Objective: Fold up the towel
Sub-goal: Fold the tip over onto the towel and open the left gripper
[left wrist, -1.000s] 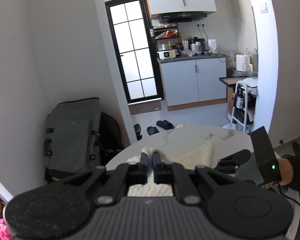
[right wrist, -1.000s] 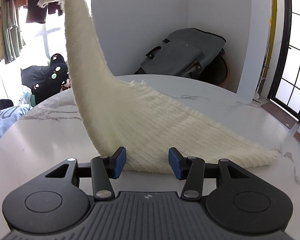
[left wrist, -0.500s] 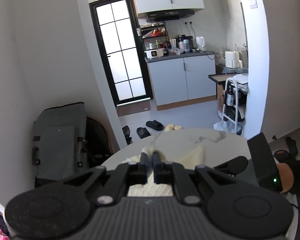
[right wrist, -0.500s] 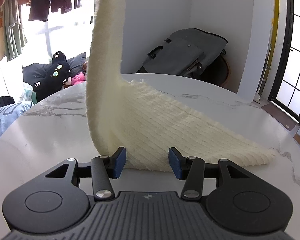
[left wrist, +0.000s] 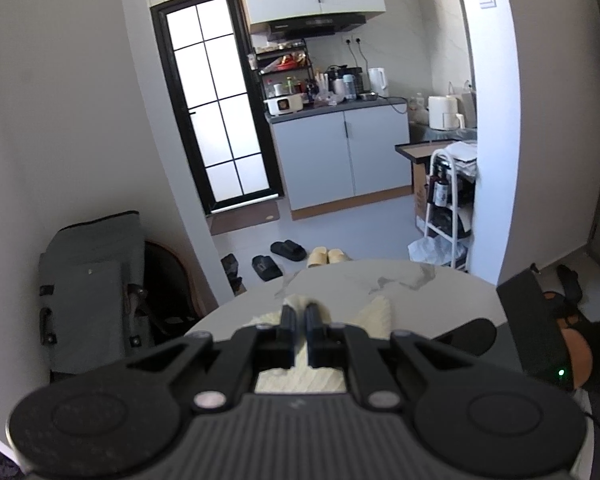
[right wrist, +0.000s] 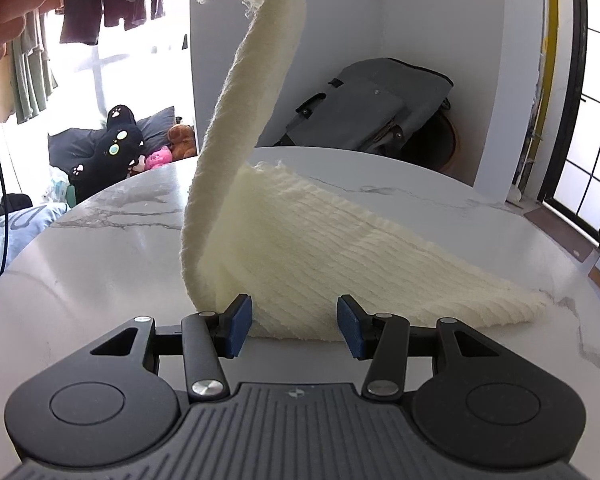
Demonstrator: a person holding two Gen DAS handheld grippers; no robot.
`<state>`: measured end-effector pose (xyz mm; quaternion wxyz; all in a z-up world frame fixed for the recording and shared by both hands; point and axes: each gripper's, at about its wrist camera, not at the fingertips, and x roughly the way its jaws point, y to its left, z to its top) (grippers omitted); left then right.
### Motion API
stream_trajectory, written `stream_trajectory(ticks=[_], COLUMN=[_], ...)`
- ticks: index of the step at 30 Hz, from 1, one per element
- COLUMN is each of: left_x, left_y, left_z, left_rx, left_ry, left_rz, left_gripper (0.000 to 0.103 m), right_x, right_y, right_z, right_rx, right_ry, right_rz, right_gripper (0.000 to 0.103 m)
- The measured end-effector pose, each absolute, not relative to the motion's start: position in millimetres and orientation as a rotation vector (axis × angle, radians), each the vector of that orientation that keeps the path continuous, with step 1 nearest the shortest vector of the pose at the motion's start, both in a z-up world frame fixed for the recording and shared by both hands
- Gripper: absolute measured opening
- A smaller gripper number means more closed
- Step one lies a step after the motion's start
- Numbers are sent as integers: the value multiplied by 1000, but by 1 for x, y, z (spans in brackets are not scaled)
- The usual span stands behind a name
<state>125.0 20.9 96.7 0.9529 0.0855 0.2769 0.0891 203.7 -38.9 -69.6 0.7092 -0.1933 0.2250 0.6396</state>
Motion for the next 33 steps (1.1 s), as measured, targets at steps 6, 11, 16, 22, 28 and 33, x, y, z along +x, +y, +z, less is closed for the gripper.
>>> stream_trajectory(ticks=[6,11,16,22,28,33], left_x=[145,158,167,183,198,209], left_y=[17,16,14,11,12,19], left_z=[91,88,83,73,62,51], left_rx=[185,185,188,189,186,176], left_ry=[585,593,607,635,661,683], left_rz=[144,127,108,72,43,37], left_gripper=[5,5,5,5,5,5], right_x=[207,214,224,229,236,240], right_y=[-42,-49,-57,-64,-72,-80], right_z=[-67,-64,-63,-62,-64,-66], right_rx=[-413,-395,-368,-365,-362,-355], right_ry=[499,502,524,527,535,537], right_rz=[1415,1407,1378,1368,1346,1335], right_gripper=[52,52,52,52,52,52])
